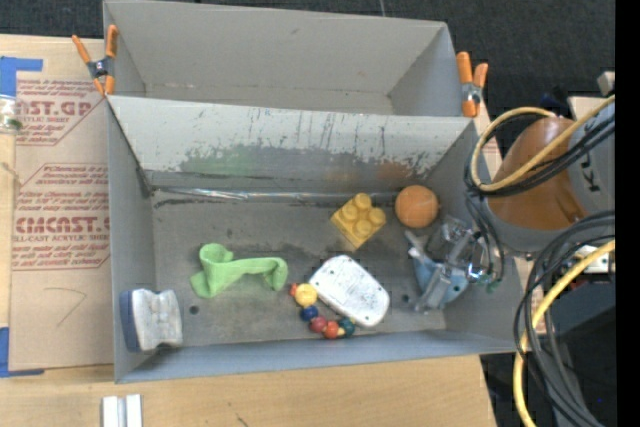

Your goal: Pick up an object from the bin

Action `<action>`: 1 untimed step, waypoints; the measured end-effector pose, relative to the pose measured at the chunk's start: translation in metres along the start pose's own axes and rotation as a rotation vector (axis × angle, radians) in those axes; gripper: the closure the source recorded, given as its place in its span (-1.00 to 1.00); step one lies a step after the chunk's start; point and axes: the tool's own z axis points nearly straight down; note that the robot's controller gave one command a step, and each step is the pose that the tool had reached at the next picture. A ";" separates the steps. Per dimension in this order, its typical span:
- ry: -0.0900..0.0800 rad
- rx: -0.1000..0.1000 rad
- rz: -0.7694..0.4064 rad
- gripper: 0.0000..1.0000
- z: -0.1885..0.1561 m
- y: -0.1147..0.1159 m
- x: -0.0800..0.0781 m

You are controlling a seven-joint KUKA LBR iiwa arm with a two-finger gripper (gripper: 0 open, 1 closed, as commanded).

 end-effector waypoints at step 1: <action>-0.001 0.004 -0.177 1.00 0.011 0.001 -0.008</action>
Offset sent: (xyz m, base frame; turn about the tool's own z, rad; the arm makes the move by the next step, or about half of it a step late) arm 0.0000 0.0000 0.0000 0.0000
